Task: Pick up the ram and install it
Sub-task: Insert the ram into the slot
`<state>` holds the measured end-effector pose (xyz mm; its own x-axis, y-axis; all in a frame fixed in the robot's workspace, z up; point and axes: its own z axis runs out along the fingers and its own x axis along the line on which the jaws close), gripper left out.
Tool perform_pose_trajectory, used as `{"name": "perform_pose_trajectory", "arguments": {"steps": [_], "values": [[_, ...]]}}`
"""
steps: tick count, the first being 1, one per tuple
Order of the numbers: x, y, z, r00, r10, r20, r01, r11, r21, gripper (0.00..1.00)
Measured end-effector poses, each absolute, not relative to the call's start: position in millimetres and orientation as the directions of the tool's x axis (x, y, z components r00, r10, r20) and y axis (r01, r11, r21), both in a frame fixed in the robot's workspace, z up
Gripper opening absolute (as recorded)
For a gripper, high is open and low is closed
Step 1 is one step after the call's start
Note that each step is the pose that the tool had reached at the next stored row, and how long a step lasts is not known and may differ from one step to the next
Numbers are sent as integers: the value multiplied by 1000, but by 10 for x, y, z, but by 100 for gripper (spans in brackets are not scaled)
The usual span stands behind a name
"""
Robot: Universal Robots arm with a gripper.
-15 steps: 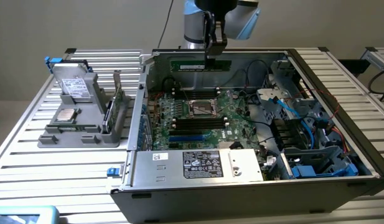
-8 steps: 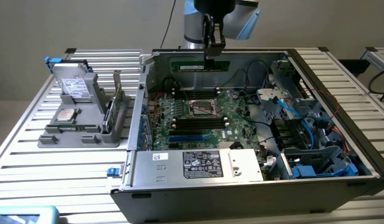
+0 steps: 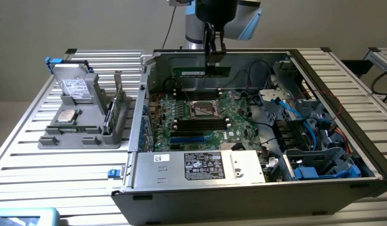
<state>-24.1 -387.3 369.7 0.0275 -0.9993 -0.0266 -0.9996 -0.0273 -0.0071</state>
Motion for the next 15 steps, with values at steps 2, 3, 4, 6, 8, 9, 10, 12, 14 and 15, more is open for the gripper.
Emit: {"name": "perform_pose_trajectory", "arguments": {"steps": [2,3,4,6,8,9,10,12,14,15], "values": [[-241,-3873,3662,27,-999,-27,-1000,-27,-7,13],[-241,-3871,3642,27,-999,-27,-1000,-27,-7,13],[-241,-3871,3624,27,-999,-27,-1000,-27,-7,13],[-240,-3869,3589,28,-999,-27,-1000,-27,-7,13],[-240,-3868,3560,28,-999,-27,-1000,-27,-7,13],[-240,-3868,3551,28,-999,-26,-1000,-27,-7,13],[-241,-3867,3548,27,-999,-21,-1000,-27,-7,13],[-241,-3868,3540,27,-1000,-2,-1000,-27,-7,13],[-241,-3868,3533,27,-999,16,-1000,-28,-6,13],[-240,-3868,3529,27,-999,23,-1000,-28,-6,13]]}}
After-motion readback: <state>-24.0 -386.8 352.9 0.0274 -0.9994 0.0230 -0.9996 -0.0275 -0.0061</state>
